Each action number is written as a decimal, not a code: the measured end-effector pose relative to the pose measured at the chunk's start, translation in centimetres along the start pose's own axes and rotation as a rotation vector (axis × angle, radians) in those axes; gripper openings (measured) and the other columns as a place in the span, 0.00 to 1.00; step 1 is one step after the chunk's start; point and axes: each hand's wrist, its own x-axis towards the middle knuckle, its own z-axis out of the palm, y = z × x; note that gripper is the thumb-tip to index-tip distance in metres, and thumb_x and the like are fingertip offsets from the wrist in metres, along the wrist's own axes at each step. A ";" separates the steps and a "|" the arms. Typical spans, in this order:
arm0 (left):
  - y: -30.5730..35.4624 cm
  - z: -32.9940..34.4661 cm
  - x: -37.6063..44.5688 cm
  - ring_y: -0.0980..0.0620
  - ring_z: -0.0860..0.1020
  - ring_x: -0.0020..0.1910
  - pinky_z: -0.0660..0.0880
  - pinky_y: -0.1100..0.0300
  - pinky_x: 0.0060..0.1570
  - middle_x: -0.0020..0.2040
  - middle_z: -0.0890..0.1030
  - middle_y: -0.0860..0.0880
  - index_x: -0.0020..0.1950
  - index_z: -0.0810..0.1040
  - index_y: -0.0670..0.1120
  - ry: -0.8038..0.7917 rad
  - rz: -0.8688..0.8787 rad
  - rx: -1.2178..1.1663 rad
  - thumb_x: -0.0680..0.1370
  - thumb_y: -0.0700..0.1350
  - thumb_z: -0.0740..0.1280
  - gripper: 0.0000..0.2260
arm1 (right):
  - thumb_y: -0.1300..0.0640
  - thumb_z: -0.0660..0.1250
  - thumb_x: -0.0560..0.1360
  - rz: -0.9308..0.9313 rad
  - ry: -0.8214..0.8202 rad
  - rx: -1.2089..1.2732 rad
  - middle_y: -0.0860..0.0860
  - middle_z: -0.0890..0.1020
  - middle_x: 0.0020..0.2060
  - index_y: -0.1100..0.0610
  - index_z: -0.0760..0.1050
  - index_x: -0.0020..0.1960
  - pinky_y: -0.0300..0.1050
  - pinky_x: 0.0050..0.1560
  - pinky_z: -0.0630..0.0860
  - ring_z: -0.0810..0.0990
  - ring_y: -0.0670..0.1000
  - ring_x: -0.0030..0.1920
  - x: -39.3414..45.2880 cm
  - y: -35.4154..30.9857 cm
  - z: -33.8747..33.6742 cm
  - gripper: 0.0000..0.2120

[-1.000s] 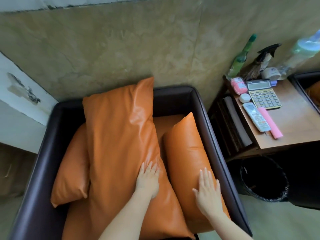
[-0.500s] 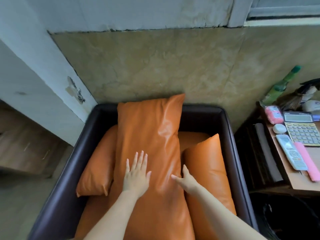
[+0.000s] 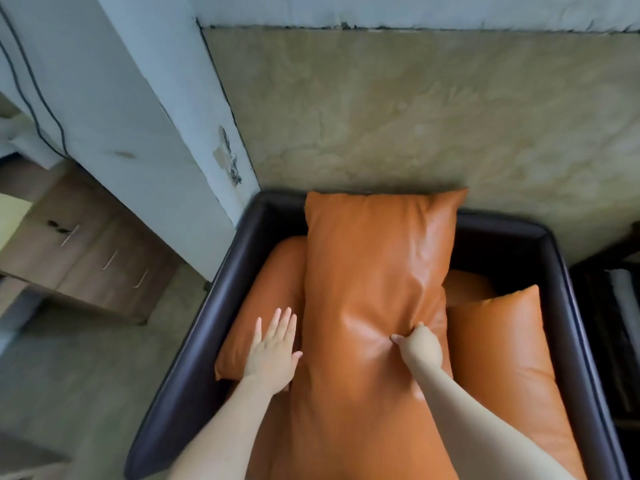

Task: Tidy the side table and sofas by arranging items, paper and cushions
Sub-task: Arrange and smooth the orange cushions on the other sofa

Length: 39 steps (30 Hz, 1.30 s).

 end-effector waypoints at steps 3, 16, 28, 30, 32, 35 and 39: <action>-2.0 2.5 1.0 0.49 0.37 0.76 0.36 0.46 0.72 0.78 0.40 0.47 0.78 0.40 0.44 -0.085 0.065 0.030 0.82 0.56 0.52 0.32 | 0.49 0.65 0.77 0.038 0.045 -0.003 0.59 0.76 0.60 0.62 0.57 0.74 0.50 0.50 0.74 0.75 0.61 0.60 0.4 -0.2 1.7 0.32; -3.3 8.5 3.9 0.45 0.37 0.76 0.41 0.41 0.73 0.78 0.41 0.48 0.78 0.42 0.45 -0.306 0.282 0.270 0.69 0.59 0.72 0.51 | 0.52 0.66 0.76 0.055 0.136 0.233 0.56 0.70 0.69 0.59 0.56 0.75 0.51 0.62 0.67 0.66 0.60 0.69 0.4 0.6 4.2 0.32; -7.0 7.4 2.7 0.49 0.78 0.21 0.72 0.63 0.18 0.26 0.79 0.49 0.27 0.81 0.45 0.118 0.226 0.121 0.48 0.36 0.75 0.10 | 0.53 0.59 0.80 -0.050 0.231 -0.054 0.60 0.80 0.53 0.60 0.76 0.61 0.46 0.43 0.67 0.76 0.61 0.55 0.3 2.4 1.8 0.15; -7.6 8.9 0.5 0.48 0.79 0.23 0.73 0.61 0.17 0.28 0.81 0.50 0.30 0.83 0.46 0.097 0.197 0.048 0.60 0.39 0.64 0.08 | 0.53 0.59 0.80 -0.046 0.222 -0.020 0.60 0.80 0.54 0.60 0.76 0.62 0.46 0.44 0.68 0.76 0.61 0.55 0.2 2.5 1.7 0.16; -7.5 10.9 -2.5 0.50 0.80 0.24 0.74 0.61 0.18 0.29 0.82 0.50 0.32 0.84 0.47 0.042 0.168 0.023 0.61 0.40 0.58 0.14 | 0.53 0.59 0.80 -0.052 0.203 -0.015 0.60 0.80 0.53 0.60 0.77 0.60 0.47 0.45 0.69 0.77 0.62 0.54 0.1 2.6 1.4 0.15; -7.3 13.4 -7.4 0.53 0.82 0.27 0.74 0.63 0.19 0.32 0.84 0.52 0.33 0.85 0.48 -0.041 0.113 -0.034 0.58 0.35 0.63 0.14 | 0.53 0.60 0.80 -0.058 0.173 0.011 0.61 0.80 0.52 0.60 0.77 0.60 0.48 0.46 0.71 0.77 0.62 0.53 -0.2 2.7 0.7 0.15; -7.0 13.4 -10.8 0.56 0.84 0.44 0.79 0.65 0.39 0.47 0.85 0.52 0.49 0.85 0.48 -0.165 -0.028 0.007 0.64 0.34 0.66 0.18 | 0.52 0.60 0.79 -0.053 0.144 0.040 0.61 0.80 0.53 0.59 0.75 0.64 0.48 0.47 0.72 0.79 0.62 0.53 -0.2 2.9 0.3 0.17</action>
